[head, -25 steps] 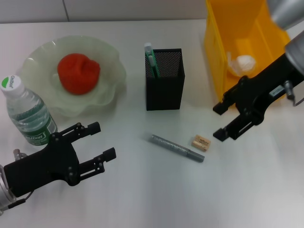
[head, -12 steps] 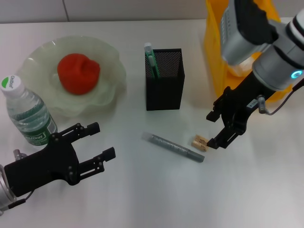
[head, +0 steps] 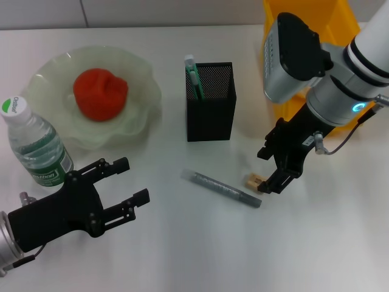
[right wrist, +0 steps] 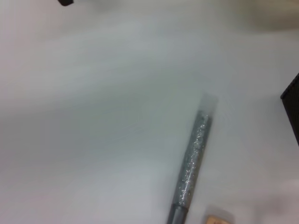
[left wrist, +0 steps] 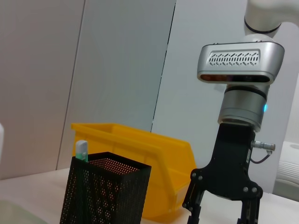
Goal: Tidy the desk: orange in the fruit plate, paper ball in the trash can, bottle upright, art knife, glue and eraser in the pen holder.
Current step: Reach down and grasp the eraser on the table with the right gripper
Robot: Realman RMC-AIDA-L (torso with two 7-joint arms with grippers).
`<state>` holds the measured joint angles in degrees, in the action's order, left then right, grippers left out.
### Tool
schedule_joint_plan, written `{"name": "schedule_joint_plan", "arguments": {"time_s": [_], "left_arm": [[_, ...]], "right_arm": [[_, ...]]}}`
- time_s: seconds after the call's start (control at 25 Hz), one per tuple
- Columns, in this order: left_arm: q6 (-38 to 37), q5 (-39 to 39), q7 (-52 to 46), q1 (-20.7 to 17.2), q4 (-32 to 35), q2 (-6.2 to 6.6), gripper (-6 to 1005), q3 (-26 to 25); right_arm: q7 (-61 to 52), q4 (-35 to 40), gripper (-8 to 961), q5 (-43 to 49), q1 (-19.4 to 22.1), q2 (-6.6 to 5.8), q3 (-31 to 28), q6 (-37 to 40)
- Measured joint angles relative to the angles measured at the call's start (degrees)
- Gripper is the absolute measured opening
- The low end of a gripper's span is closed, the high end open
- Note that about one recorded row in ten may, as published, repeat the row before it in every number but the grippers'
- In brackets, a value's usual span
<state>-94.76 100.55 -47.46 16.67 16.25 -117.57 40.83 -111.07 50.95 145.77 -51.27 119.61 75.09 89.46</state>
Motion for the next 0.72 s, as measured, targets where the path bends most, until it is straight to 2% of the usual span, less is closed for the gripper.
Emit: {"name": "schedule_joint_plan", "arguments": {"time_s": [0.4, 0.64, 0.72], "left_arm": [[0.14, 0.09, 0.0, 0.03, 0.0, -0.02, 751, 0.05], [0.21, 0.09, 0.0, 0.04, 0.0, -0.02, 750, 0.05], [0.21, 0.09, 0.0, 0.08, 0.0, -0.03, 750, 0.05]], "right_arm": [[-0.02, -1.67, 733, -1.93, -0.06, 0.01, 4.51, -3.4], [-0.05, -2.39, 546, -2.22, -0.09, 0.04, 5.38, -4.84], [-0.06, -3.05, 547, -2.61, -0.09, 0.05, 6.4, -5.77]]}}
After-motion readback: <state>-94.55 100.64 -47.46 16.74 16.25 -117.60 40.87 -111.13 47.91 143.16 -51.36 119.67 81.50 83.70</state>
